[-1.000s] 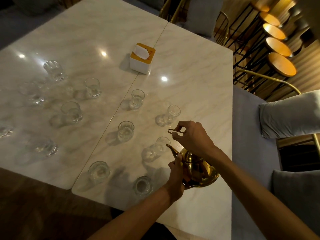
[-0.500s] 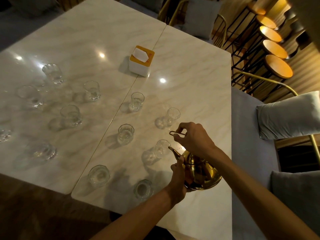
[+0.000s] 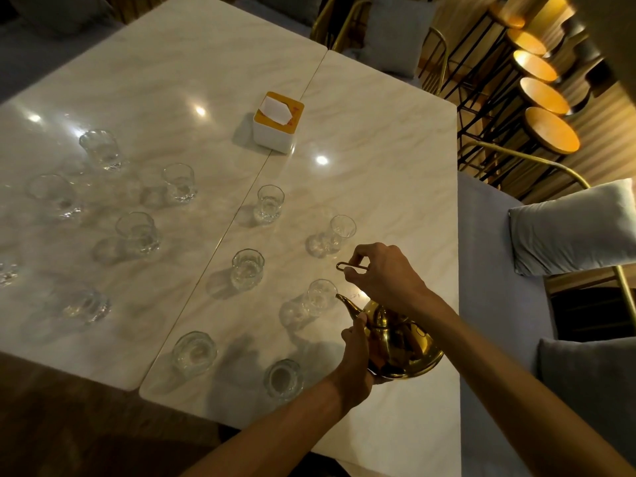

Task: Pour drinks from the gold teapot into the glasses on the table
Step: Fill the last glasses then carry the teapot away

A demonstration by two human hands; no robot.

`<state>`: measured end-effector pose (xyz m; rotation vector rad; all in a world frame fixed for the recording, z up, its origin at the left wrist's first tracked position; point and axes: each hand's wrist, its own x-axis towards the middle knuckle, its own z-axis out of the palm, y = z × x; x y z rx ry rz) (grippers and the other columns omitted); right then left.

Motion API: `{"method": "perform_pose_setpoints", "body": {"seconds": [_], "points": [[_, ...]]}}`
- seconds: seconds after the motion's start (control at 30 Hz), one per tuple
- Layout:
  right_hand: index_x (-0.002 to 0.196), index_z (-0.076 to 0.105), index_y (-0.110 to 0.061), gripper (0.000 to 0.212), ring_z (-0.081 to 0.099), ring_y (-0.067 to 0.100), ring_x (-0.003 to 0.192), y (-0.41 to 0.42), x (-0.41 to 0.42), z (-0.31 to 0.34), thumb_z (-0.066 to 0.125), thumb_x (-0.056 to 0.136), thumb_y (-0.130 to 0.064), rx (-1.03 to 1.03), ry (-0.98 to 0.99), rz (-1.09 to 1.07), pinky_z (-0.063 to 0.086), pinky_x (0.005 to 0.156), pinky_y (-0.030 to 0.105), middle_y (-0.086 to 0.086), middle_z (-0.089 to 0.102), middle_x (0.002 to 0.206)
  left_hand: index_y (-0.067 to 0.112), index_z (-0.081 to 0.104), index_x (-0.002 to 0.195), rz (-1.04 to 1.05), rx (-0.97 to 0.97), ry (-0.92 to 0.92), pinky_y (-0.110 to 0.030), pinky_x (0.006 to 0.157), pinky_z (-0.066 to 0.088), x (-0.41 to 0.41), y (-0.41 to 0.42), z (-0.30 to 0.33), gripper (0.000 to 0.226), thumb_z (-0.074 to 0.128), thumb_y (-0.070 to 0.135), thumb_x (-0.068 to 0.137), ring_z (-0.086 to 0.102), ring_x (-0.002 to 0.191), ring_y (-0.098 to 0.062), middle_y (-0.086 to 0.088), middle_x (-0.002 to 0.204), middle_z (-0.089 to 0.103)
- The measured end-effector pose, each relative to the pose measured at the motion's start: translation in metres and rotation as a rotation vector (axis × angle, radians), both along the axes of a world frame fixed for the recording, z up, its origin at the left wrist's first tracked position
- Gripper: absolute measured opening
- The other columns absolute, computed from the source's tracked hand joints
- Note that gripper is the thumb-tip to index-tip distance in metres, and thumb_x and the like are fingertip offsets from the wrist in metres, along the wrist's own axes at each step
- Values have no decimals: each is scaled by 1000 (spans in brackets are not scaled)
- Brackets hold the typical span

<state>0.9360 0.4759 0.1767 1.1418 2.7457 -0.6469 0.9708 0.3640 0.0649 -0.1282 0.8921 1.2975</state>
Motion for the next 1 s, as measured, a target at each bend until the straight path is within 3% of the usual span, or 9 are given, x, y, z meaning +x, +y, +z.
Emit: {"method": "perform_pose_setpoints", "body": {"seconds": [0.23, 0.53, 0.63, 0.8, 0.93, 1.0], "points": [[103, 72, -14, 27, 66, 21, 74, 3, 0, -1, 71, 89, -37, 11, -12, -6, 55, 65, 34, 9, 72, 96, 39, 52, 130, -14, -15, -27, -48, 101, 48, -1, 2, 5, 53, 22, 68, 97, 57, 121, -26, 3, 131, 59], [105, 72, -13, 27, 52, 9, 57, -1, 3, 0, 71, 90, -35, -3, -3, -27, 34, 50, 22, 4, 65, 88, 39, 55, 124, -21, -27, -39, -53, 107, 45, 0, -1, 4, 50, 23, 67, 97, 57, 122, -27, 3, 128, 61], [107, 72, -14, 27, 59, 15, 65, -5, 5, 2, 71, 90, -35, -5, 5, -44, 40, 55, 23, 7, 69, 94, 37, 52, 128, -19, -42, -22, -51, 103, 49, -1, -3, 6, 51, 27, 68, 97, 57, 121, -28, 1, 132, 59], [110, 71, -14, 26, 66, 19, 78, -10, 11, 2, 71, 92, -33, -19, 33, -85, 49, 62, 23, 9, 72, 104, 35, 45, 138, -44, -41, 16, -38, 81, 56, -1, -9, 2, 58, 25, 69, 96, 58, 117, -23, 0, 139, 55], [108, 71, -16, 24, 68, 19, 75, -17, 18, 2, 71, 92, -33, -22, 57, -129, 56, 66, 27, 8, 73, 103, 35, 47, 137, -81, -44, 28, -44, 92, 54, 0, -14, 1, 58, 27, 70, 95, 57, 121, -25, -1, 140, 56], [105, 71, -17, 21, 68, 17, 71, -20, 24, 3, 71, 92, -33, -28, 81, -165, 56, 63, 26, 6, 73, 100, 35, 48, 137, -90, -56, 33, -41, 85, 57, -1, -16, -2, 58, 30, 70, 94, 59, 117, -24, 0, 137, 58]]}}
